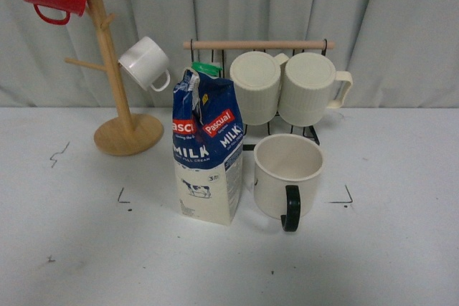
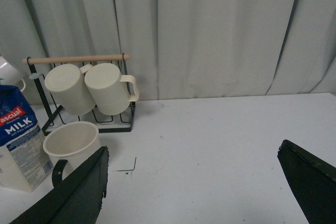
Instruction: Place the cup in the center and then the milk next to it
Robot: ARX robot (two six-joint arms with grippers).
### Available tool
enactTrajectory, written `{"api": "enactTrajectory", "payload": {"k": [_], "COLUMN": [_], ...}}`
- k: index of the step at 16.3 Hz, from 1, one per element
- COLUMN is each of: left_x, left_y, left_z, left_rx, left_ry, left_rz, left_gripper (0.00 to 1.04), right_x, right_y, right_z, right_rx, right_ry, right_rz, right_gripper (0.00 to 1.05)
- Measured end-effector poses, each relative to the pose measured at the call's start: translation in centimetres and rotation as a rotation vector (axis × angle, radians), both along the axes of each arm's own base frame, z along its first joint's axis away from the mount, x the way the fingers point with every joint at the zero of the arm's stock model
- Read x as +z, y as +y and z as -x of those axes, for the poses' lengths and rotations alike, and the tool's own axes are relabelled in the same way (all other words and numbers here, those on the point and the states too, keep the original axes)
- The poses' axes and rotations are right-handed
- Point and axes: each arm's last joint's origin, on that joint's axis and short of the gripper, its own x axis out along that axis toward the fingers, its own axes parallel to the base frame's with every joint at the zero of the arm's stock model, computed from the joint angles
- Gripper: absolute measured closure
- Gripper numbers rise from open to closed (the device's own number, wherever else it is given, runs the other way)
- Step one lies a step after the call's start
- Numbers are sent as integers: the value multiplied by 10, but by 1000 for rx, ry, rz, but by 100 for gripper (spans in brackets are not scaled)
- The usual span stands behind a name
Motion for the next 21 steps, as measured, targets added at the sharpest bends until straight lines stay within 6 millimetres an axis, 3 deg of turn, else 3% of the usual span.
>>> {"api": "enactTrajectory", "payload": {"k": [2,4,6,7,12,21], "left_x": [-30,-64,-75,-79,-105,-127], "left_y": [17,25,33,35,52,50], "left_z": [22,31,46,50,67,91], "left_rx": [58,46,53,54,72,47], "left_ry": [-11,52,13,9,25,23], "left_rz": [-113,-161,-160,-160,-163,-165], "left_gripper": [49,73,98,103,103,103], "right_x": [0,0,0,0,0,0], "right_y": [0,0,0,0,0,0], "right_z": [0,0,0,0,0,0], "right_rx": [0,0,0,0,0,0], "right_ry": [0,0,0,0,0,0], "right_rz": [0,0,0,0,0,0], "right_gripper": [6,6,6,6,6,6]}}
